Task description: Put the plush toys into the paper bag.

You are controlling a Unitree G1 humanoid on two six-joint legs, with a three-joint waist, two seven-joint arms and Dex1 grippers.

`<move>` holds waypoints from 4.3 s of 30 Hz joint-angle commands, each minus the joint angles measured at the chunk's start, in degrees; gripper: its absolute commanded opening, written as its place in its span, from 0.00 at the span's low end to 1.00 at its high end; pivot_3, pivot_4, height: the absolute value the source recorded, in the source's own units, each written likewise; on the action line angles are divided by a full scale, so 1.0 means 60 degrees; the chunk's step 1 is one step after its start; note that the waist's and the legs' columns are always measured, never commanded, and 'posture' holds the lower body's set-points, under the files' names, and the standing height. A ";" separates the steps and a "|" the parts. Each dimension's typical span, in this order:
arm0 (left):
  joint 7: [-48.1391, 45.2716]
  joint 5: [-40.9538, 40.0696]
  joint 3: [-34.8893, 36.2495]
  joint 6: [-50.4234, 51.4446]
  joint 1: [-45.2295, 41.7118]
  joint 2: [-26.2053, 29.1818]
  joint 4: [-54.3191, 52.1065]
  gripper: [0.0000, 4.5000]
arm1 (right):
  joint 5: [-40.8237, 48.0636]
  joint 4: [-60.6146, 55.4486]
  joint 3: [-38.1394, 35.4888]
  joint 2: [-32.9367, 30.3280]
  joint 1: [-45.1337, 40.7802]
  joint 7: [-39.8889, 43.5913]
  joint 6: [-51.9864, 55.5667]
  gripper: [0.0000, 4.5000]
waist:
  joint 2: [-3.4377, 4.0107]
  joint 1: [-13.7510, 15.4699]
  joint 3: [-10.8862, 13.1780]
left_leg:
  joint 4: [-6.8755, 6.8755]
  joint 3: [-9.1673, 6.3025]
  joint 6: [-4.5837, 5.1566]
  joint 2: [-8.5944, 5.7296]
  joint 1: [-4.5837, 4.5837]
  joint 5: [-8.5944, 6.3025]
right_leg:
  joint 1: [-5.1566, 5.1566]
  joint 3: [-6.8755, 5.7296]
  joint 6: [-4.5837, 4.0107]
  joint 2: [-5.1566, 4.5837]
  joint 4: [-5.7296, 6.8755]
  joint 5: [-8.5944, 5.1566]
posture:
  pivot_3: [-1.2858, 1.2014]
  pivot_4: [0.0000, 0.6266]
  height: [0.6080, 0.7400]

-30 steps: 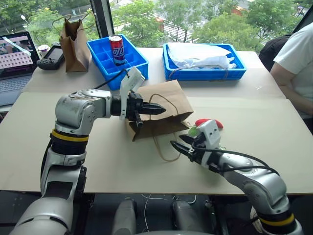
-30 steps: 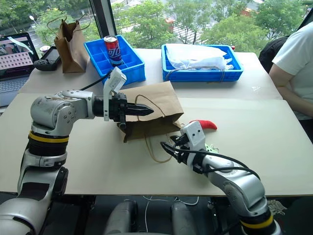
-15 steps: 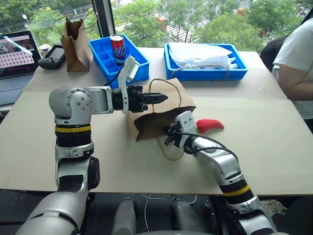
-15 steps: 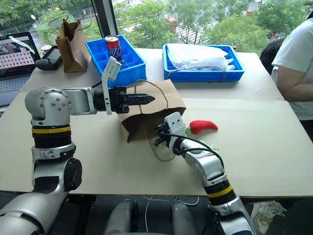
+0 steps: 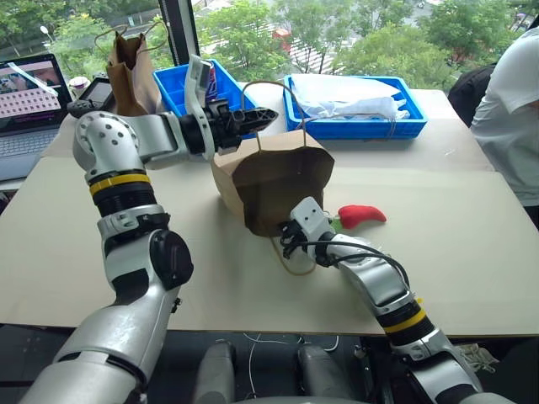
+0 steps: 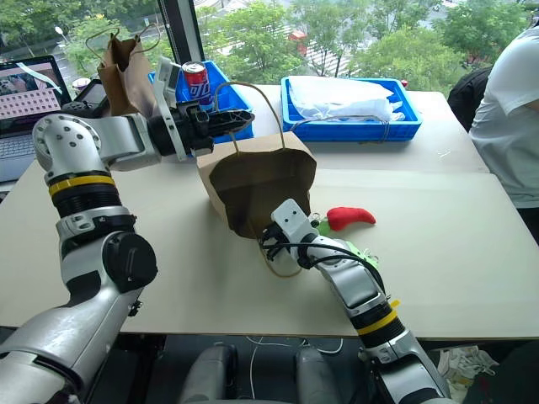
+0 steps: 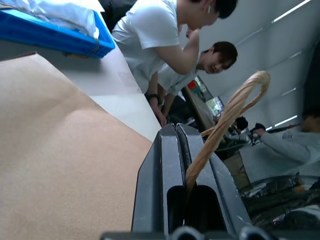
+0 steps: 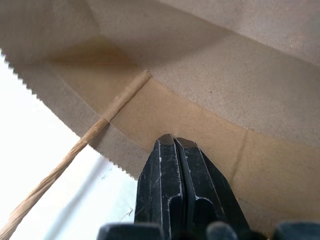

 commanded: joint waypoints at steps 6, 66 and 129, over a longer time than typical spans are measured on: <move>0.0659 -0.0070 0.0079 -0.1262 -0.0656 0.0396 0.0896 0.00 | -0.0534 0.0144 0.0365 0.0004 0.0522 0.0361 0.0498 0.01 | 0.0000 -0.0013 0.0000 | -0.0002 0.0000 -0.0003 0.0000 0.0000 0.0000 | -0.0004 -0.0001 0.0000 0.0000 0.0002 0.0000 | 0.52 0.24 0.62; 0.1073 -0.1690 -0.0349 0.0352 0.0575 -0.0230 -0.0806 0.00 | 0.3756 -0.6236 -0.4650 -0.4200 0.0905 0.2027 0.4398 0.01 | -0.0012 -0.0062 0.0008 | -0.0097 -0.0049 -0.0047 -0.0052 0.0000 0.0032 | -0.0004 0.0006 0.0006 -0.0025 -0.0064 0.0000 | 0.52 0.24 0.62; 0.1010 -0.2038 -0.0610 0.0519 0.1083 -0.0287 -0.1438 0.00 | 0.0031 0.3397 -0.2786 -0.3245 -0.0857 0.3425 -0.2406 0.74 | -0.0005 -0.0187 0.0017 | -0.0116 -0.0094 -0.0099 -0.0076 -0.0008 0.0065 | 0.0004 -0.0013 0.0002 -0.0034 -0.0058 0.0002 | 0.52 0.24 0.62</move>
